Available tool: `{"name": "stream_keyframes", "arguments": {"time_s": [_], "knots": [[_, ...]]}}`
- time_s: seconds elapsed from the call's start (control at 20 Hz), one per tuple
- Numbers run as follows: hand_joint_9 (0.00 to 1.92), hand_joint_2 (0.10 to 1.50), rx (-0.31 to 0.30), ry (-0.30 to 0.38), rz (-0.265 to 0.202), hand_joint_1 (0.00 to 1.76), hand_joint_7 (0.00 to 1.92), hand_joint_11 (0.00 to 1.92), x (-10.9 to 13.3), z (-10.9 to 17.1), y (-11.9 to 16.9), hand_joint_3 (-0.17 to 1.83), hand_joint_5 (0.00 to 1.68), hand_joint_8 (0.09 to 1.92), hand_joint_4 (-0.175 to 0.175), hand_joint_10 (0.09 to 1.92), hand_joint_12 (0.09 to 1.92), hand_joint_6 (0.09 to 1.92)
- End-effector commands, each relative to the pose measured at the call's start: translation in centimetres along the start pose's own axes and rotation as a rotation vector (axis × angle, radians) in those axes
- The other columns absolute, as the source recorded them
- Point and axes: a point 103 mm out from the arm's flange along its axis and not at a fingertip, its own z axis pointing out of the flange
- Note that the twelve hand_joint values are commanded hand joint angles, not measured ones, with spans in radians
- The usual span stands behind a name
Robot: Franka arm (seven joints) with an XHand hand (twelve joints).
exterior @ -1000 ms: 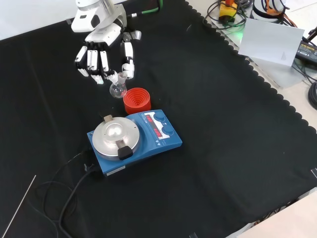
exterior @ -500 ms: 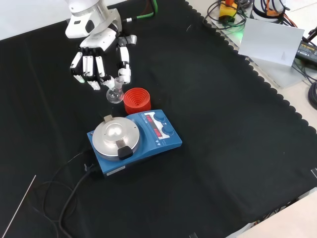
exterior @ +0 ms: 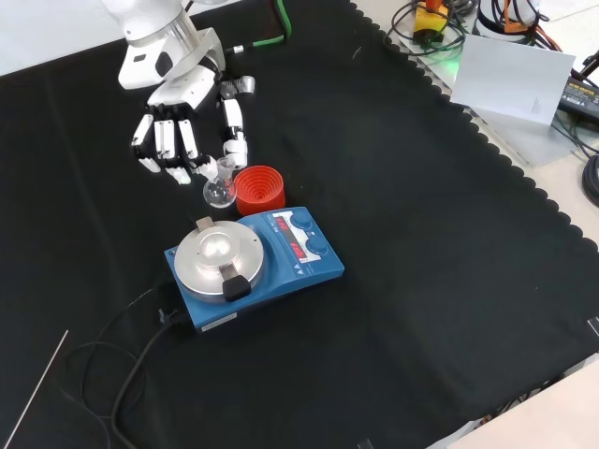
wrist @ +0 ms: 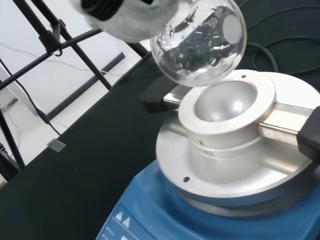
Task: Place the round-bottom flask on the heater.
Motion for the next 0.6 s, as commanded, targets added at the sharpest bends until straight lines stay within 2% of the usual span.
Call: {"name": "stream_keyframes", "arguments": {"time_s": [0.05,0.4,0.6], "knots": [[0.78,1.0,0.019,0.048,-0.012,1.06,0.76,0.19,0.1,0.7,0.8,0.08,1.14,0.68,0.175,0.81,1.46,0.76],[0.78,1.0,0.033,0.109,-0.014,1.06,0.76,0.19,-0.1,1.7,1.6,0.08,1.14,0.68,0.175,0.81,1.46,0.76],[0.78,1.0,0.041,0.116,-0.026,1.06,0.76,0.19,0.3,2.2,2.3,0.08,1.14,0.68,0.175,0.81,1.46,0.76]]}}
